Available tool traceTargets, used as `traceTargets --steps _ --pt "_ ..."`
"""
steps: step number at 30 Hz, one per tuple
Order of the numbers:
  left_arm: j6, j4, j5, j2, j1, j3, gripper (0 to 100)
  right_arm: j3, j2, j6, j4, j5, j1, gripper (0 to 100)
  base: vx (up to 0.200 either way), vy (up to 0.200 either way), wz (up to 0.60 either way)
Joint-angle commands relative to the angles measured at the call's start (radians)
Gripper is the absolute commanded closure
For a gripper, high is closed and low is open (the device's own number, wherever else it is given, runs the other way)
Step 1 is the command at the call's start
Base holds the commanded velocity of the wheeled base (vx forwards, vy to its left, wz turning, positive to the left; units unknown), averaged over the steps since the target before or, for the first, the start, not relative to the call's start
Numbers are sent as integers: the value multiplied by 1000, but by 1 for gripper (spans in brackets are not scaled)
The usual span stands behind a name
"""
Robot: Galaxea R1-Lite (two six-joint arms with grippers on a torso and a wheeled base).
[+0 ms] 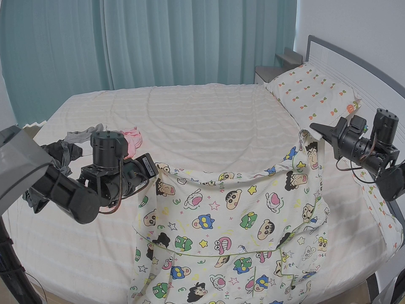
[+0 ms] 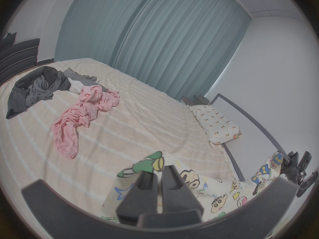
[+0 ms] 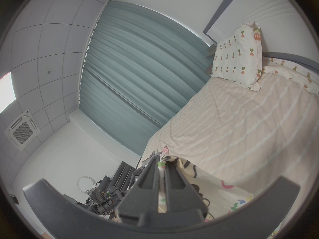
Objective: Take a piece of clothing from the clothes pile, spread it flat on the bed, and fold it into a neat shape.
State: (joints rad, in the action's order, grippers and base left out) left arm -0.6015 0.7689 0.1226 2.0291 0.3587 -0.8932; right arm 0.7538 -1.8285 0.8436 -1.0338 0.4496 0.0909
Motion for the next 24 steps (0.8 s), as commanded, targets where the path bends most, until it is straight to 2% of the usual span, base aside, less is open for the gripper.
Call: traceTargets --steps 1,7,18,20,21,22,23,24 --pt "0 1 37 194 -37 -136 100 81 -227 -1 -63 -6 -3 100 0 0 0" --pt "0 -2 52 315 -44 -234 100 183 -371 -1 -61 -17 1 100 0 0 0" --pt "0 -7 54 484 -112 -411 100 450 -609 -1 -9 -71 18 100 0 0 0" --pt "0 -5 71 507 -124 -440 100 515 -643 -1 24 -97 21 100 0 0 0" --pt "2 -5 80 519 -132 -457 100 552 -660 -1 46 -118 21 0 0 0 0" --pt "0 -5 88 533 -138 -477 100 593 -680 -1 72 -141 21 0 0 0 0" --pt "0 -7 95 554 -144 -503 0 648 -710 -1 101 -169 21 0 0 0 0" --pt "0 -7 103 569 -149 -521 0 685 -733 -1 118 -186 21 0 0 0 0"
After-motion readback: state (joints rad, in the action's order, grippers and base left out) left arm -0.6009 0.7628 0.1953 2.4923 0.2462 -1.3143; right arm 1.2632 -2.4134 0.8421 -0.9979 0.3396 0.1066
